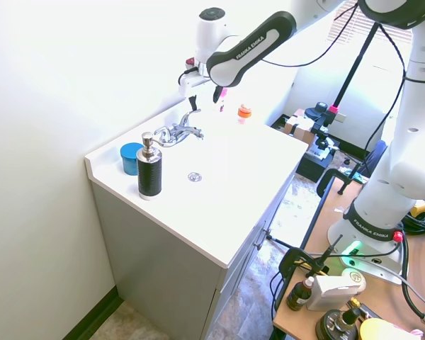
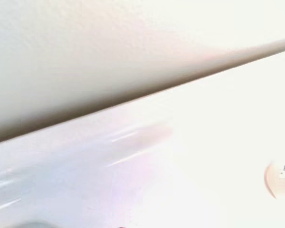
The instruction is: Turn on the cold water
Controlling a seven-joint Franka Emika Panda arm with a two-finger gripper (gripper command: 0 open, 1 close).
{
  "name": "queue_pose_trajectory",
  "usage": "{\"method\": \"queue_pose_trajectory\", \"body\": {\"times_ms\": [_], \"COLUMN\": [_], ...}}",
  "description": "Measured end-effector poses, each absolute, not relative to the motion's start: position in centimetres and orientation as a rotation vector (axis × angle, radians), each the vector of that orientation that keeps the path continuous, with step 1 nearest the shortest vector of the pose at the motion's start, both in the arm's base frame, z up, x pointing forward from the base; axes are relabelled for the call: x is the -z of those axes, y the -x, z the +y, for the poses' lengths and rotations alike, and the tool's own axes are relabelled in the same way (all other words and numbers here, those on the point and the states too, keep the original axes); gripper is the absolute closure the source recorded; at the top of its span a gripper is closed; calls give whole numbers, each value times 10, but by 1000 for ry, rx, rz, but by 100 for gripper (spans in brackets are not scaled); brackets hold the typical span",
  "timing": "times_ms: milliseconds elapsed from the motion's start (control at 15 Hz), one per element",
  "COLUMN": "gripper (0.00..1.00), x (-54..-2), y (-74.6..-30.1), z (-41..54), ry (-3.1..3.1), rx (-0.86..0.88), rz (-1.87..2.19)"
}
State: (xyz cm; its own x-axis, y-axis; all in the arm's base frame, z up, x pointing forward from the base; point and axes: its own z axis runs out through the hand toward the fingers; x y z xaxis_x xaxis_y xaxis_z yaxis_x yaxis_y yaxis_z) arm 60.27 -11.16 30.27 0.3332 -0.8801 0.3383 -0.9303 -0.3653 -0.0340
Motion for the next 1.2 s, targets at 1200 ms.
{"method": "queue_pose_trajectory", "body": {"times_ms": [1200], "gripper": [0], "x": [-321], "y": [-506], "z": [-65], "ry": [-2585], "rx": [-246], "rz": [-1688]}}
